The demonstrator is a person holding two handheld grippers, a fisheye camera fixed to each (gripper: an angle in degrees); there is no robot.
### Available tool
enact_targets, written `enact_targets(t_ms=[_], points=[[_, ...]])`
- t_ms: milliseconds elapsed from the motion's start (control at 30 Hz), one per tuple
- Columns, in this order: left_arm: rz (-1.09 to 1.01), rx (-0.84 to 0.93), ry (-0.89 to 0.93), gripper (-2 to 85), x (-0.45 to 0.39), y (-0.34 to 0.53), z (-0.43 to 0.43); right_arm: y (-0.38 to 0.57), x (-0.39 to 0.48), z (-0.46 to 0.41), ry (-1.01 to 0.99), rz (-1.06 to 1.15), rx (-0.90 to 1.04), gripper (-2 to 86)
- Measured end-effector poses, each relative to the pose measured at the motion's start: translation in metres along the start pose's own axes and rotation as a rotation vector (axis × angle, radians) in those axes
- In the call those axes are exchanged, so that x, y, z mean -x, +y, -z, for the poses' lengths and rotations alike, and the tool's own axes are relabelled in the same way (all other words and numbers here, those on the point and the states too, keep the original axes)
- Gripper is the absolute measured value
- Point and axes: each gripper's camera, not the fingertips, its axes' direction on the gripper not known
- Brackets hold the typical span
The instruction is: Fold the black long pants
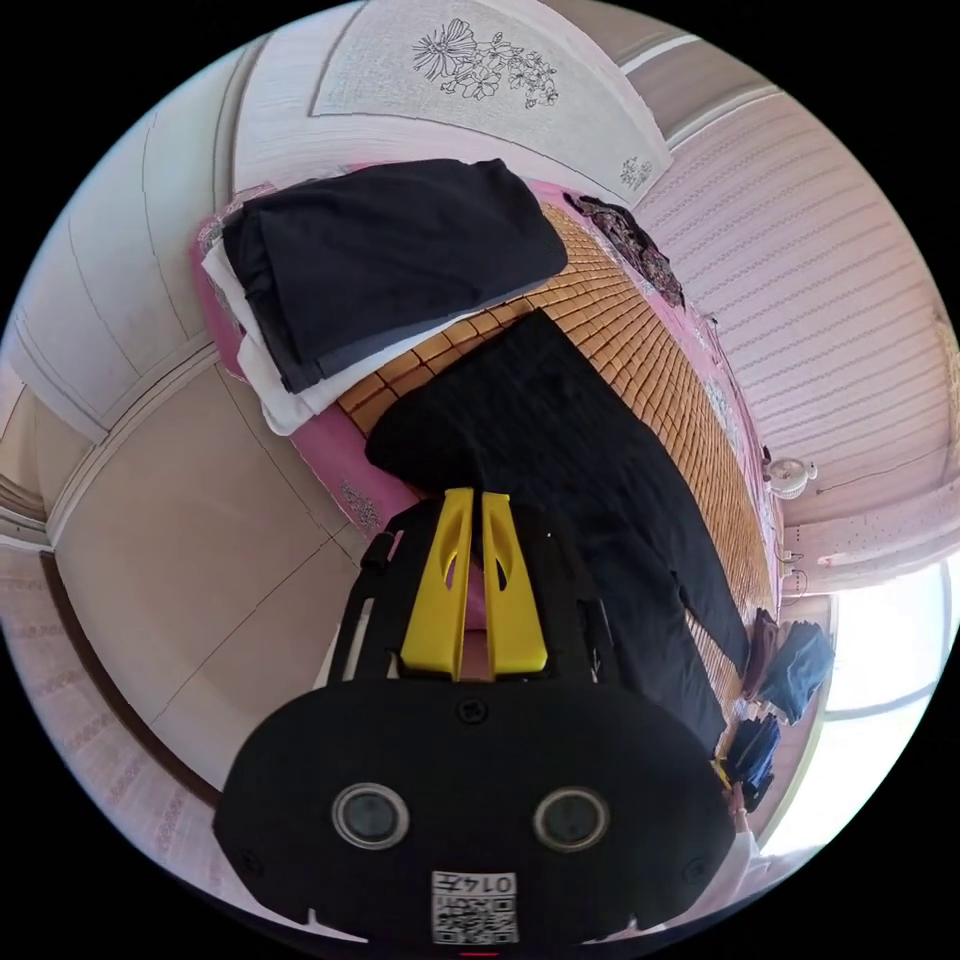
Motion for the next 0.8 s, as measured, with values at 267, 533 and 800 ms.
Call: enact_targets(t_ms=[267, 533, 800], points=[[-0.226, -0.037, 0.009, -1.0, -0.042, 0.002, 0.028, -0.002, 0.015, 0.047, -0.036, 0.154, -0.141, -0.3], [-0.288, -0.109, 0.121, 0.3, -0.110, -0.054, 0.033, -0.107, 0.114, 0.045, 0.073, 0.351, -0.201, 0.3], [-0.163, -0.185, 0.097, 7.6, -0.164, -0.069, -0.007, -0.152, 0.150, -0.027, 0.174, 0.154, -0.197, 10.4]])
